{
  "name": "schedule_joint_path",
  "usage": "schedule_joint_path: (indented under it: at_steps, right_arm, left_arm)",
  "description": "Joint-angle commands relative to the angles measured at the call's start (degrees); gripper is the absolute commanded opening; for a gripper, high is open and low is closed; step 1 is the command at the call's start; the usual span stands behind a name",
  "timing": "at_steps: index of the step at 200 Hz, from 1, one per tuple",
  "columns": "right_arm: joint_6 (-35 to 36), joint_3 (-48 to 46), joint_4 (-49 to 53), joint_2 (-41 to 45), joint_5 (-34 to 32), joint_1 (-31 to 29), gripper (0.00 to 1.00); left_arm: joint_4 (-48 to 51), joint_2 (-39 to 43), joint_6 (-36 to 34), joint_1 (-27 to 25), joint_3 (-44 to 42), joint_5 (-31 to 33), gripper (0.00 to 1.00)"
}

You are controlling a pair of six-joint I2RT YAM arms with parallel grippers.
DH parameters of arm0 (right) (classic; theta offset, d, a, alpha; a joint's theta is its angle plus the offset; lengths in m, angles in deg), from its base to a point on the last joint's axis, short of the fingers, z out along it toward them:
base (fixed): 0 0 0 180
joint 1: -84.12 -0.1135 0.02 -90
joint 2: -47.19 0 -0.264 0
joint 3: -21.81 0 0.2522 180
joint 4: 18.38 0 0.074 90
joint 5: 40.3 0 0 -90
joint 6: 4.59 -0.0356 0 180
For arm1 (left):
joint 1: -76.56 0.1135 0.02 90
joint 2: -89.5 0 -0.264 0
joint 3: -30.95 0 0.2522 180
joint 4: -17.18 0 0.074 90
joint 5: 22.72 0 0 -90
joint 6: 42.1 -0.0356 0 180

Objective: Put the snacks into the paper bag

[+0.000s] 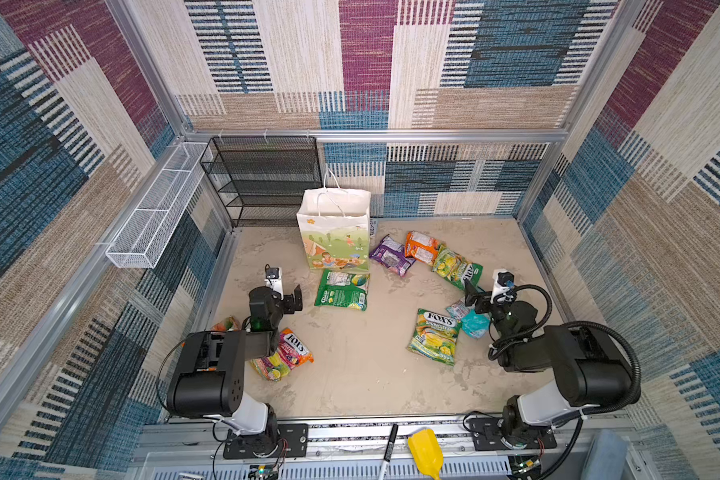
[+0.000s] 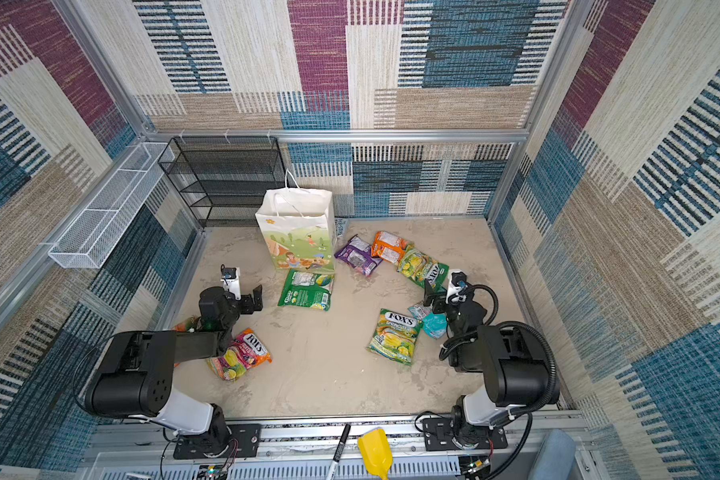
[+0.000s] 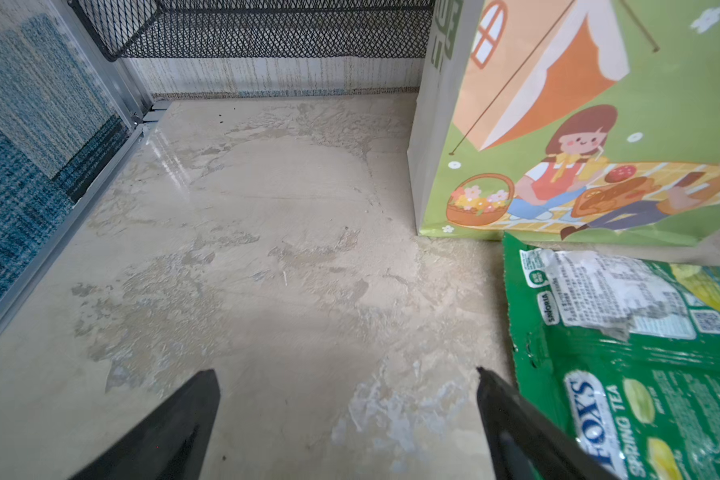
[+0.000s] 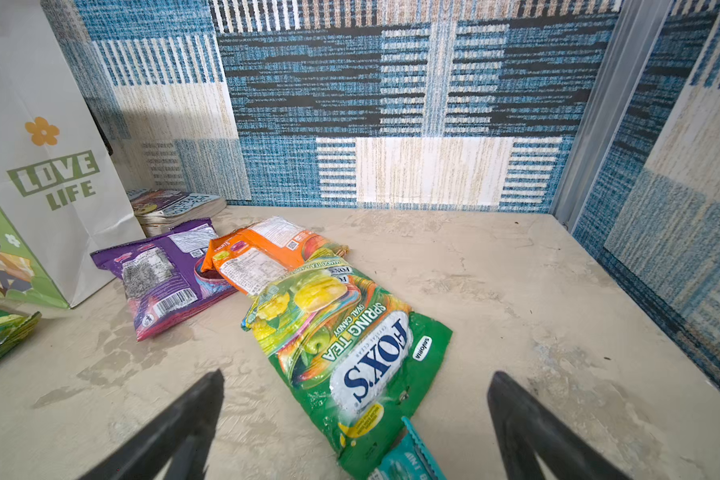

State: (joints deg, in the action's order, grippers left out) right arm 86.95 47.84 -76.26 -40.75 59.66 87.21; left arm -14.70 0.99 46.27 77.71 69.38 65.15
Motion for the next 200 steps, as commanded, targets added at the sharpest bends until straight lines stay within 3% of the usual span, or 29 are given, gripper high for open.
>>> schedule_joint_path:
  at_steps: [1,200]
  right_arm:
    - [0.47,0.38,-0.70,0.05,-0.50,-0.32,1.00]
    - [0.74,0.91,0.09,-0.08,-1.53,-0.90,1.00]
  left_arm:
    - [-0.60,0.14,-0.66,0.17,0.30,-1.12,0.99]
    - [0.12,-0.08,-0.30,0.85,0.73,-2.63,0.99]
